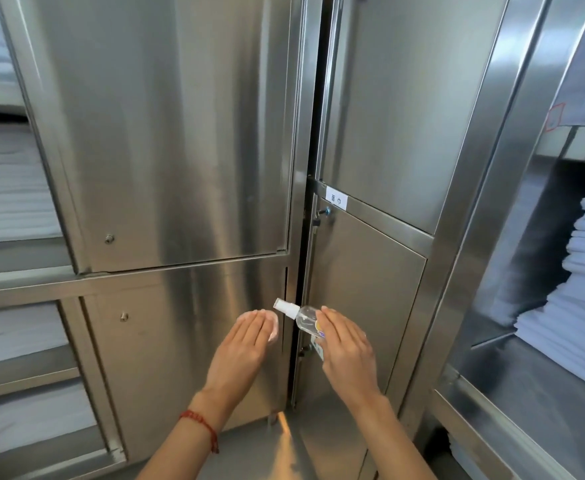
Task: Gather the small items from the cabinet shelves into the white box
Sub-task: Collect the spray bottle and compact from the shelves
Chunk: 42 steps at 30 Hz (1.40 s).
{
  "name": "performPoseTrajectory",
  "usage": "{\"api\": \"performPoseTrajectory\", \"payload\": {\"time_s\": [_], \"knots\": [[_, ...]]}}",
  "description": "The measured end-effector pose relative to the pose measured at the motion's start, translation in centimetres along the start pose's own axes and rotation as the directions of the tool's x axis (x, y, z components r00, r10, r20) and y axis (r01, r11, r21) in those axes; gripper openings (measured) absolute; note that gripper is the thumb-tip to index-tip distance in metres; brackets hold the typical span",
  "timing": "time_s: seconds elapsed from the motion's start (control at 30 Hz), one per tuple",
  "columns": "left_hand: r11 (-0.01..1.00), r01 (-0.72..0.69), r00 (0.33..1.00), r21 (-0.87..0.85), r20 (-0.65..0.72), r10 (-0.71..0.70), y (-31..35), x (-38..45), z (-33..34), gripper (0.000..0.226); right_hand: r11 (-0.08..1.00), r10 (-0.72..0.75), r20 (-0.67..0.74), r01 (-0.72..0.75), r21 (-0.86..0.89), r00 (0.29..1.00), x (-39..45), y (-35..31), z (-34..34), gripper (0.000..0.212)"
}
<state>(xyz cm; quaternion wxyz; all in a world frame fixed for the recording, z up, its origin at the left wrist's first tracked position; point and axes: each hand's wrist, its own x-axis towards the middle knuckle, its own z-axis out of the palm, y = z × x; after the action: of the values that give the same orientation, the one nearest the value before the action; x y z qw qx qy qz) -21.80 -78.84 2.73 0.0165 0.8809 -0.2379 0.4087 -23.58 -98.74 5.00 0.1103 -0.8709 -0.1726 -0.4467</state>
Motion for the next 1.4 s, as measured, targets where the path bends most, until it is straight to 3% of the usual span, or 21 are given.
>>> {"api": "performPoseTrajectory", "payload": {"time_s": [0.07, 0.17, 0.57, 0.8, 0.97, 1.17, 1.4], "knots": [[1.0, 0.021, 1.0, 0.013, 0.005, -0.021, -0.8, -0.3, -0.1, 0.047, 0.999, -0.007, -0.008, 0.007, 0.043, 1.0, 0.3, -0.4, 1.1, 0.051], [0.995, 0.092, 0.993, 0.027, 0.069, -0.093, -1.9, -0.7, -0.6, 0.068, 0.995, -0.032, 0.002, 0.032, 0.094, 0.999, 1.0, -1.1, 2.7, 0.051], [0.911, 0.349, 0.922, 0.218, 0.096, -0.376, -1.4, -0.8, -2.1, 0.076, 0.907, -0.262, -0.011, 0.25, 0.338, 0.965, 5.0, -0.3, 7.1, 0.056], [0.845, 0.448, 0.87, 0.294, 0.074, -0.487, 0.6, -2.0, -4.0, 0.095, 0.826, -0.349, -0.009, 0.312, 0.47, 0.937, 5.3, -1.1, 8.3, 0.057], [0.747, 0.515, 0.822, 0.421, 0.007, -0.57, 1.5, -3.8, -5.8, 0.073, 0.744, -0.434, -0.01, 0.364, 0.561, 0.901, 5.3, -3.6, 8.6, 0.059], [0.623, 0.586, 0.728, 0.518, 0.0, -0.685, 2.7, -7.3, -9.6, 0.079, 0.593, -0.551, -0.064, 0.445, 0.671, 0.832, 4.5, -8.4, 8.2, 0.061], [0.479, 0.625, 0.637, 0.616, -0.047, -0.77, 3.2, -10.6, -14.7, 0.081, 0.454, -0.592, -0.163, 0.493, 0.742, 0.789, 3.7, -14.1, 6.4, 0.06]]}}
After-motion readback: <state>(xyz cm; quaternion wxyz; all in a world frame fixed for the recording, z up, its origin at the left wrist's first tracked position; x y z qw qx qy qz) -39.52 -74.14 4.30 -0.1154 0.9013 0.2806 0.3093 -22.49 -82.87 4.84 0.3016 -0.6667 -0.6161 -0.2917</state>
